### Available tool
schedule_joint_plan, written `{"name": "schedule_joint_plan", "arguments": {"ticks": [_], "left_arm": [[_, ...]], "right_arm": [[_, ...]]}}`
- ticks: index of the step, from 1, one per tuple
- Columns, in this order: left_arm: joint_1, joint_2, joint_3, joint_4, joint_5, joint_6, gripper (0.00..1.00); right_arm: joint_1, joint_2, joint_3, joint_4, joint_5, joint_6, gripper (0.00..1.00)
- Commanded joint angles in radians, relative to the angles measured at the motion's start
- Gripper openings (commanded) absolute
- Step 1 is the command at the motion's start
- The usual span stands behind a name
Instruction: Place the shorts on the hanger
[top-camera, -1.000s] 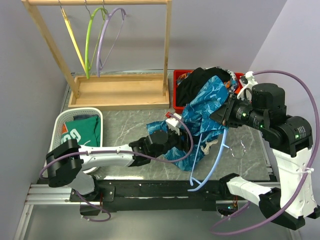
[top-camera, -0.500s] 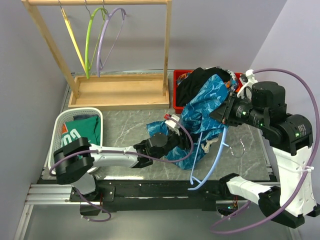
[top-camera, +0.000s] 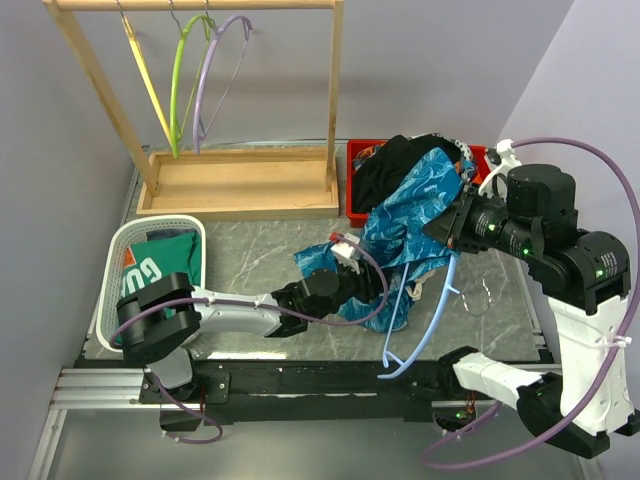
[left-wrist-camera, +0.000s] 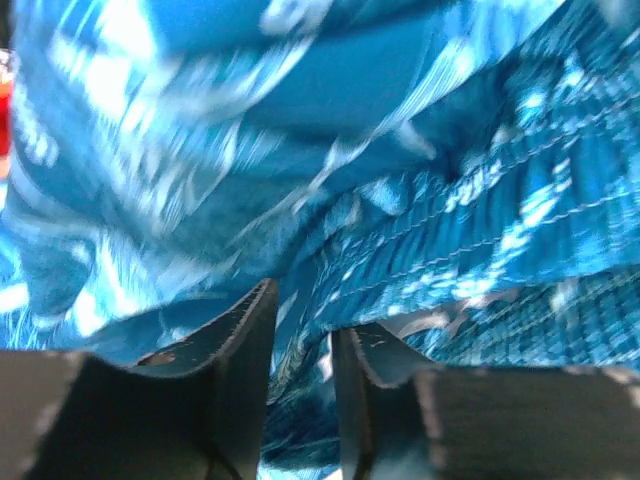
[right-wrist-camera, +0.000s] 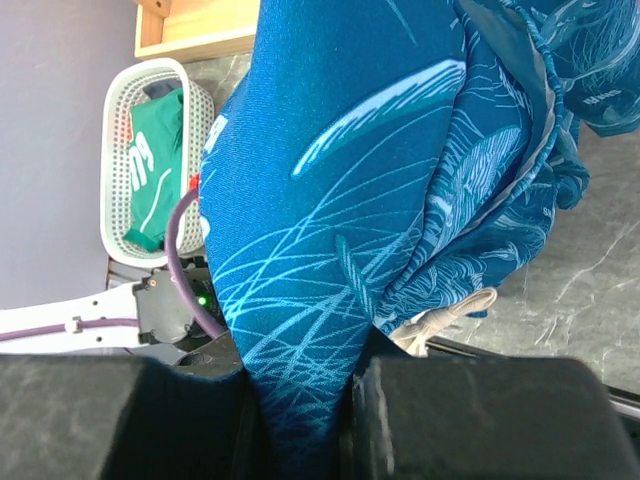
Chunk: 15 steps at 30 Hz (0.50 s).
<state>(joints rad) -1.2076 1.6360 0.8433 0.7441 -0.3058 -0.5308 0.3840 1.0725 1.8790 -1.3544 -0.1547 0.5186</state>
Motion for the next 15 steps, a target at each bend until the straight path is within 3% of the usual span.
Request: {"name": "schedule_joint_plan", "arguments": {"ticks": [1, 7, 13, 15], "left_arm": [[0.005, -0.015, -0.094, 0.047, -0.038, -0.058, 0.31], [0.005, -0.042, -0.216, 0.121, -0.033, -0.133, 0.24], [-0.006, -0.103, -0.277, 0.109, -0.041, -0.182, 0.01], [-0.036, -0.134, -0.288, 0.092, -0.099, -0.195, 0.01]], "right_arm": [[0.007, -0.020, 0.006, 0.093, 0.007, 0.034, 0.00], [0.006, 0.007, -0.011, 0.146, 0.046, 0.089, 0.00], [0.006, 0.064, -0.012, 0.216, 0.125, 0.193, 0.00], [0.006, 0.075, -0.018, 0.247, 0.153, 0.246, 0.00]]}}
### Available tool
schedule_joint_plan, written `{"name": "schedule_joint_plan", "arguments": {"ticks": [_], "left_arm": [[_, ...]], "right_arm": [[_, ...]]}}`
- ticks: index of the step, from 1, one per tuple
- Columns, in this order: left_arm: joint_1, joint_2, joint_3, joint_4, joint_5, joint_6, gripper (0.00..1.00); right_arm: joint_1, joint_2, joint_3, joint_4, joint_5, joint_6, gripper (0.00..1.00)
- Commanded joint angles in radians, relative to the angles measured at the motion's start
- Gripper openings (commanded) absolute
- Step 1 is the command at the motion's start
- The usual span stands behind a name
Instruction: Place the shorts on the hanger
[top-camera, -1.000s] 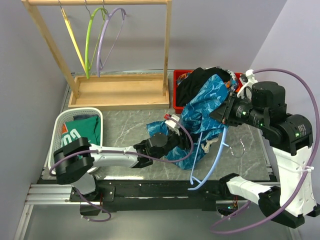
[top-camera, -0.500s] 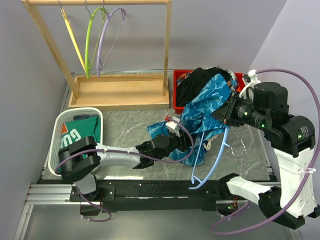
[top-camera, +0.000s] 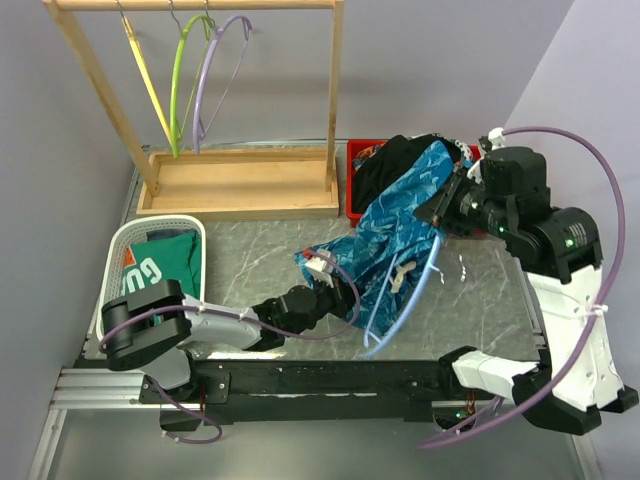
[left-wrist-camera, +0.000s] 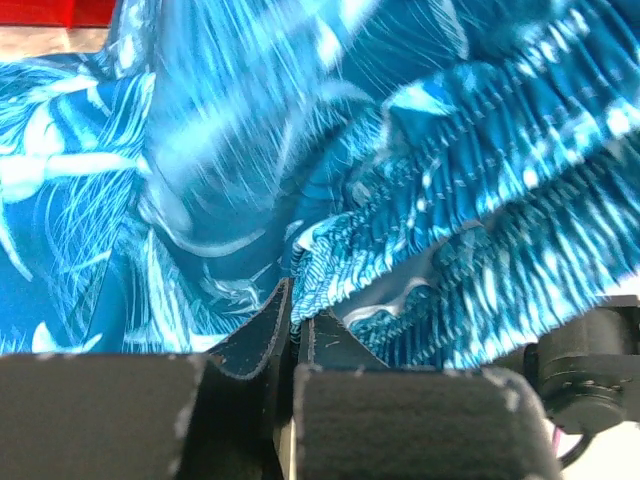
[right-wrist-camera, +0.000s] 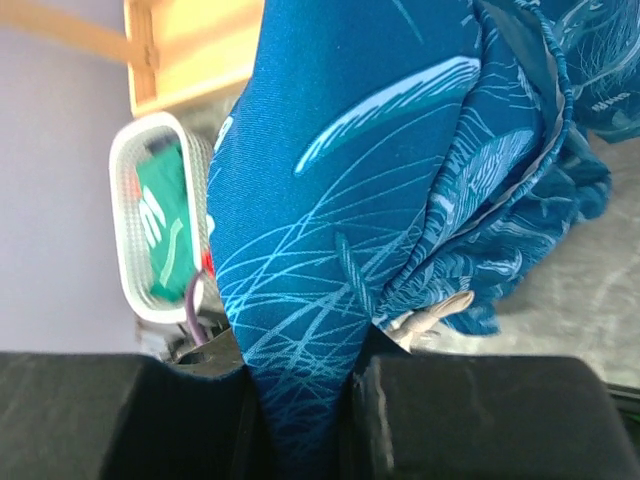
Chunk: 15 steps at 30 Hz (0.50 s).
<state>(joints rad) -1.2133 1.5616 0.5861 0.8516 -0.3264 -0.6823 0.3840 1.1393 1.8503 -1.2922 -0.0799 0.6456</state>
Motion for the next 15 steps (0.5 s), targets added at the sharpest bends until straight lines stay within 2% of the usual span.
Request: {"name": "schedule_joint_plan", "arguments": {"ticks": [1, 7, 12, 15], "left_arm": [[-0.046, -0.067, -0.038, -0.040, -0.107, -0.046, 0.01], [-0.186, -0.156, -0.121, -0.103, -0.362, -0.143, 0.01], [-0.259, -0.253, -0.177, -0.213, -0.470, -0.243, 0.01], [-0.301, -0.294, -0.193, -0.265, -0.513, -0.261, 0.01]], "right_arm": [[0.006, 0.016, 0.007, 0.198, 0.101, 0.135, 0.00], [-0.008, 0.083, 0.053, 0.229, 0.192, 0.212, 0.00], [-0.040, 0.135, 0.122, 0.205, 0.241, 0.201, 0.00], [-0.089, 0.135, 0.100, 0.215, 0.236, 0.200, 0.00]]}}
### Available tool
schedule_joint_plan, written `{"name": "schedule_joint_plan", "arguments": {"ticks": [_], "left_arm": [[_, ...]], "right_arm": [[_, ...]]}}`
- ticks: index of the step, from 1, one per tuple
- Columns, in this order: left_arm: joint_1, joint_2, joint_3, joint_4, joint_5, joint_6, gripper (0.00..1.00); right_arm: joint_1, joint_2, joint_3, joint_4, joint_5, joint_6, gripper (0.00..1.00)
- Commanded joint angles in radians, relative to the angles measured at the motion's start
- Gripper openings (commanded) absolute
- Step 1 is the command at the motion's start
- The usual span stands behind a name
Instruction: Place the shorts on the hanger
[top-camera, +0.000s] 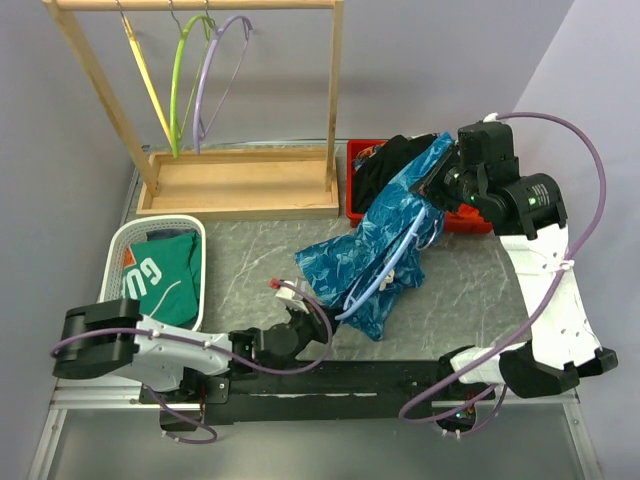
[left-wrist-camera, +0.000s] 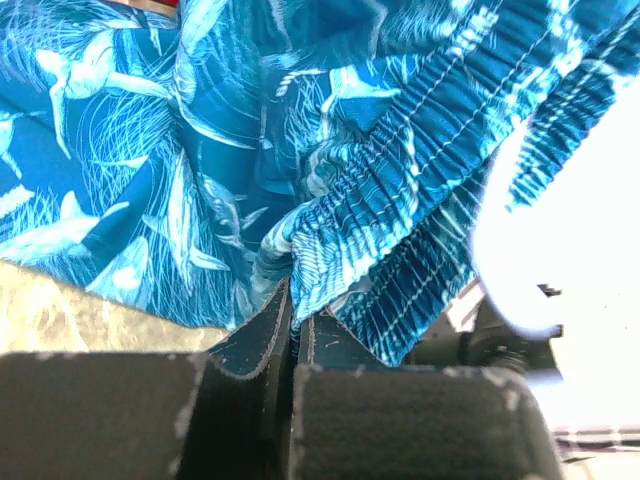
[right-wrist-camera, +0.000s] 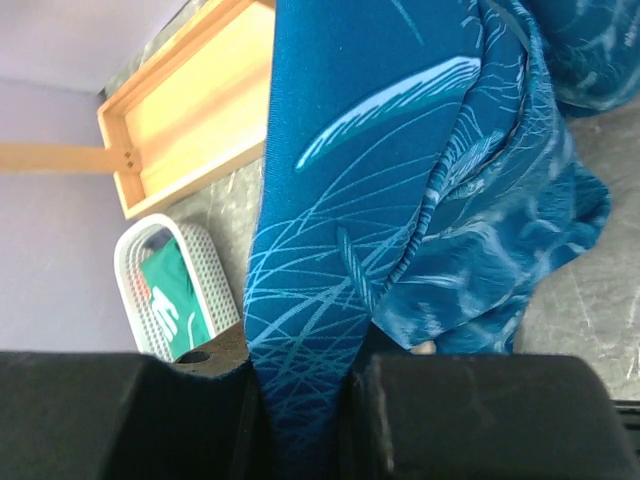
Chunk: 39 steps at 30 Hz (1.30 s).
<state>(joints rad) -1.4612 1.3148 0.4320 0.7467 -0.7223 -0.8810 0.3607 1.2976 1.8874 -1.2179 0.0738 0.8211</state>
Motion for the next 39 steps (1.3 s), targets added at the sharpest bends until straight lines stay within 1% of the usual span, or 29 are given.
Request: {"name": "schedule_joint_plan", "arguments": {"ticks": [1, 3, 5, 6, 7, 9, 12, 13, 16, 18, 19, 20, 22, 23, 24, 25, 26, 27, 28, 30, 31, 32, 33, 34, 36, 37, 39], "left_arm": [[-0.074, -0.055, -0.038, -0.182, -0.138, -0.073, 0.01], [-0.094, -0.069, -0.030, -0.239, -0.158, -0.082, 0.01], [-0.114, -0.078, -0.007, -0.302, -0.192, -0.130, 0.01], [-0.117, -0.087, 0.004, -0.382, -0.200, -0.148, 0.01], [-0.120, -0.094, 0.020, -0.412, -0.204, -0.179, 0.01], [-0.125, -0.117, 0.036, -0.451, -0.204, -0.188, 0.01], [-0.139, -0.153, 0.074, -0.550, -0.203, -0.228, 0.01], [-0.145, -0.163, 0.088, -0.614, -0.200, -0.246, 0.01], [-0.148, -0.186, 0.148, -0.709, -0.164, -0.242, 0.01], [-0.151, -0.189, 0.197, -0.744, -0.129, -0.227, 0.01], [-0.151, -0.189, 0.215, -0.803, -0.115, -0.233, 0.01], [-0.151, -0.183, 0.234, -0.826, -0.105, -0.236, 0.01], [-0.151, -0.174, 0.295, -0.881, -0.082, -0.242, 0.01], [-0.151, -0.166, 0.322, -0.944, -0.077, -0.249, 0.01], [-0.151, -0.161, 0.380, -0.981, -0.075, -0.246, 0.01], [-0.149, -0.161, 0.411, -1.007, -0.072, -0.236, 0.01], [-0.146, -0.158, 0.442, -1.068, -0.071, -0.224, 0.02], [-0.139, -0.155, 0.506, -1.095, -0.060, -0.193, 0.04], [-0.099, -0.152, 0.536, -1.110, -0.001, -0.167, 0.04], [-0.058, -0.140, 0.608, -1.158, 0.046, -0.104, 0.03], [-0.022, -0.138, 0.628, -1.168, 0.063, -0.081, 0.04], [-0.008, -0.128, 0.645, -1.172, 0.098, -0.055, 0.05], [0.010, -0.123, 0.681, -1.175, 0.115, -0.003, 0.06], [0.012, -0.115, 0.701, -1.182, 0.121, 0.016, 0.07], [0.021, -0.085, 0.767, -1.225, 0.124, 0.060, 0.13], [0.027, -0.074, 0.787, -1.237, 0.123, 0.076, 0.19], [0.056, -0.040, 0.833, -1.261, 0.133, 0.126, 0.25]], "right_arm": [[-0.078, -0.027, 0.055, 0.146, 0.081, 0.029, 0.00], [-0.095, -0.027, 0.036, 0.158, 0.099, 0.033, 0.00], [-0.095, -0.023, 0.029, 0.159, 0.119, 0.036, 0.00], [-0.100, -0.023, 0.019, 0.161, 0.126, 0.033, 0.00], [-0.104, -0.017, 0.016, 0.159, 0.138, 0.032, 0.00], [-0.106, -0.017, -0.003, 0.162, 0.152, 0.038, 0.00], [-0.108, -0.026, -0.040, 0.173, 0.178, 0.047, 0.00], [-0.105, -0.032, -0.053, 0.178, 0.194, 0.050, 0.00], [-0.106, -0.060, -0.118, 0.193, 0.230, 0.084, 0.00], [-0.106, -0.079, -0.160, 0.201, 0.254, 0.111, 0.00], [-0.105, -0.084, -0.169, 0.210, 0.256, 0.124, 0.00], [-0.105, -0.087, -0.180, 0.209, 0.261, 0.133, 0.00], [-0.103, -0.090, -0.188, 0.199, 0.259, 0.165, 0.00], [-0.092, -0.089, -0.198, 0.199, 0.251, 0.170, 0.00], [-0.083, -0.089, -0.206, 0.201, 0.248, 0.174, 0.00], [-0.074, -0.089, -0.212, 0.201, 0.248, 0.179, 0.00], [-0.053, -0.090, -0.227, 0.204, 0.247, 0.179, 0.00], [-0.046, -0.093, -0.235, 0.205, 0.241, 0.181, 0.00], [-0.039, -0.096, -0.246, 0.216, 0.229, 0.179, 0.00], [-0.014, -0.110, -0.277, 0.235, 0.216, 0.173, 0.00], [-0.003, -0.113, -0.286, 0.245, 0.209, 0.171, 0.00], [0.003, -0.115, -0.301, 0.245, 0.207, 0.176, 0.00], [0.007, -0.115, -0.313, 0.247, 0.202, 0.177, 0.00], [0.007, -0.115, -0.341, 0.256, 0.192, 0.184, 0.00], [0.006, -0.100, -0.358, 0.262, 0.179, 0.190, 0.00], [0.004, -0.090, -0.359, 0.256, 0.166, 0.191, 0.00], [0.004, -0.057, -0.347, 0.238, 0.155, 0.187, 0.00]]}}
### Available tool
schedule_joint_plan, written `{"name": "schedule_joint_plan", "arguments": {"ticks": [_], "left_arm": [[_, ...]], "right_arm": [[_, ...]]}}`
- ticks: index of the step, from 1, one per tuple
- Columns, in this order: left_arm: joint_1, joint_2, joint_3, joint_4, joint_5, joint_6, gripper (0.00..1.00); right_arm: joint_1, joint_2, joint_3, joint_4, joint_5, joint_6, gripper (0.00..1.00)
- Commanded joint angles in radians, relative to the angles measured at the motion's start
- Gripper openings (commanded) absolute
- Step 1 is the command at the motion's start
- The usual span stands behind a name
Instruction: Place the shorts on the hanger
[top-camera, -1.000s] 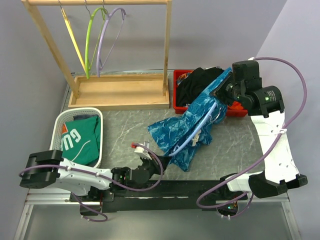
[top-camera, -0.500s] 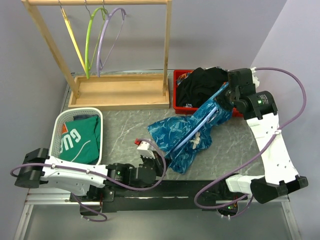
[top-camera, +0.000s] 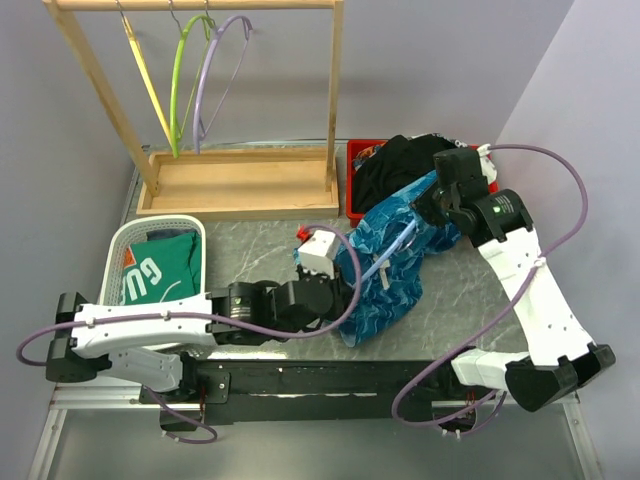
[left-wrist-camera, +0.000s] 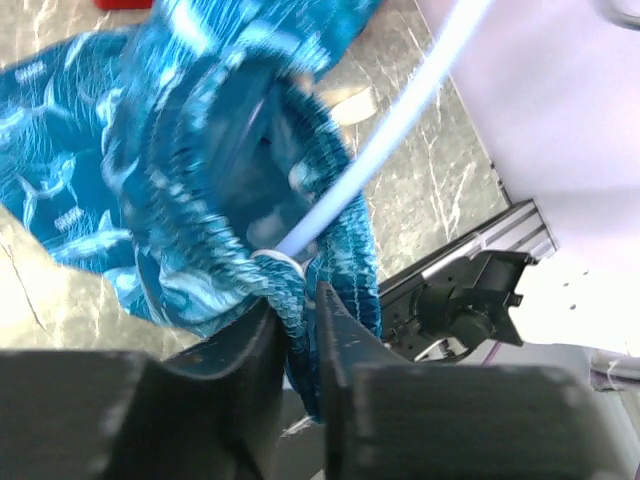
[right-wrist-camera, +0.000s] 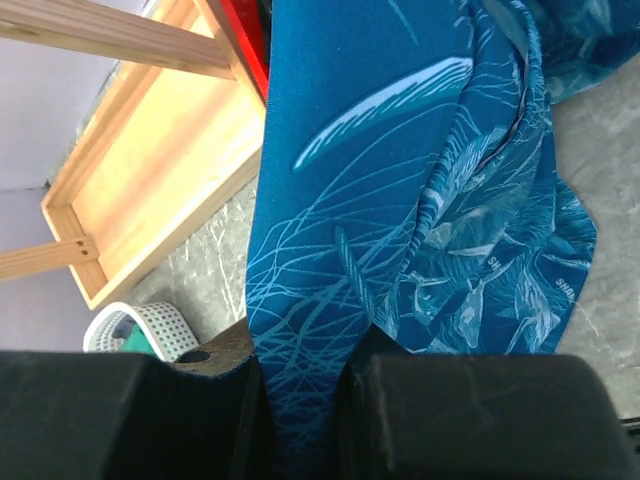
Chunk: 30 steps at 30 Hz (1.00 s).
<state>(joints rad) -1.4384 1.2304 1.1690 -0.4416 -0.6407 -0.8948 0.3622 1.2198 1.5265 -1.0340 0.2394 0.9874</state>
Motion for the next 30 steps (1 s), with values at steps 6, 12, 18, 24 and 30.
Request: {"name": "schedule_joint_plan", "arguments": {"ticks": [6, 12, 18, 24, 30], "left_arm": [[0.096, 0.138, 0.182, -0.083, 0.101, 0.270, 0.40], [0.127, 0.208, 0.251, -0.127, 0.087, 0.310, 0.62], [0.131, 0.182, 0.274, -0.148, 0.079, 0.326, 0.79], [0.131, 0.110, 0.242, -0.163, 0.085, 0.339, 0.89], [0.056, -0.023, 0.063, -0.117, 0.070, 0.320, 0.88]], "right_arm": [[-0.040, 0.096, 0.046, 0.022, -0.144, 0.030, 0.00], [-0.094, 0.145, 0.040, 0.000, -0.236, -0.010, 0.00], [-0.140, 0.176, 0.035, -0.001, -0.336, -0.056, 0.00], [-0.167, 0.251, 0.066, -0.031, -0.405, -0.121, 0.00], [-0.177, 0.290, 0.069, -0.034, -0.417, -0.145, 0.00]]}}
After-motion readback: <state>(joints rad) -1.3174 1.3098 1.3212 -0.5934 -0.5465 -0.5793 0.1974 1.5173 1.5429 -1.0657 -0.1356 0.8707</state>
